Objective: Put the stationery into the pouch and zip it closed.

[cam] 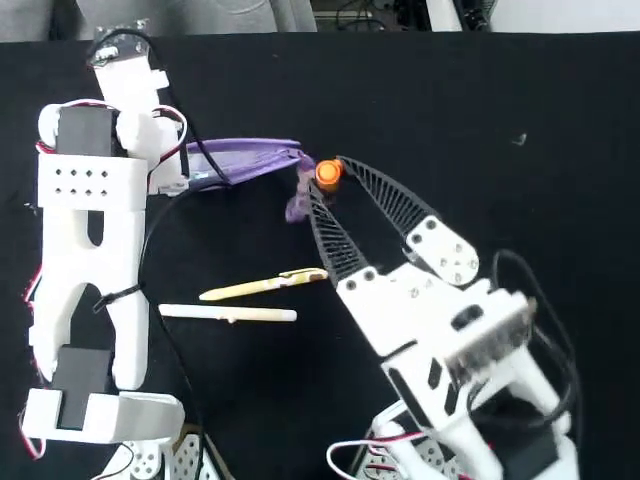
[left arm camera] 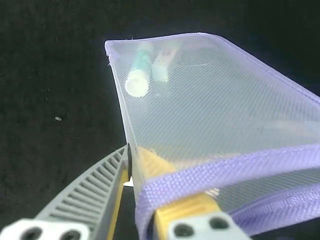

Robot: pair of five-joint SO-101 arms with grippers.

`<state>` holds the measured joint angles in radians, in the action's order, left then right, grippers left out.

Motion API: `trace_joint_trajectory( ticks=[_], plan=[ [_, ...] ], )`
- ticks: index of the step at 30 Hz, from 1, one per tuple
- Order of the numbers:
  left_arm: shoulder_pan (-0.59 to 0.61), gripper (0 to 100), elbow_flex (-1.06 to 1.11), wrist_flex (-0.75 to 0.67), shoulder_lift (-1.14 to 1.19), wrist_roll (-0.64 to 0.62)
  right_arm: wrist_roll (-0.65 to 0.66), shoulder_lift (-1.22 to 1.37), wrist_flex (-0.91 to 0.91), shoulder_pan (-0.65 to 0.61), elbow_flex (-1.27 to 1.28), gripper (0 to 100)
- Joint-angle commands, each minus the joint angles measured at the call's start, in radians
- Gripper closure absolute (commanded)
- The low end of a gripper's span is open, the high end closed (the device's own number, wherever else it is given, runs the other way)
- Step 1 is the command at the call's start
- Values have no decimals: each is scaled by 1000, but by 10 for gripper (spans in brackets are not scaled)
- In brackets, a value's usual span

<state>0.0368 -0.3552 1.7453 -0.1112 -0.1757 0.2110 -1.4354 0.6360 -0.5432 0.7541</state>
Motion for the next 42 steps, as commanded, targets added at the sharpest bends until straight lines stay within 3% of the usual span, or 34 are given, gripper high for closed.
trace_joint_trajectory(
  ticks=[1, 13, 22, 35, 42],
  plan=[
    [-15, 971, -51, 8, -17, -17, -37, -127, -226, -20, 180, 974],
    [-15, 971, -58, 5, -12, -20, -83, -104, -710, -83, 432, 987],
    [-41, 971, -51, 5, -11, -21, -106, 131, -976, -94, 498, 987],
    [-41, 971, -50, 6, -11, -17, -106, 386, -1111, -37, 575, 982],
    [-39, 971, -31, 8, -11, -17, -115, 602, -1143, -28, 532, 776]
  ],
)
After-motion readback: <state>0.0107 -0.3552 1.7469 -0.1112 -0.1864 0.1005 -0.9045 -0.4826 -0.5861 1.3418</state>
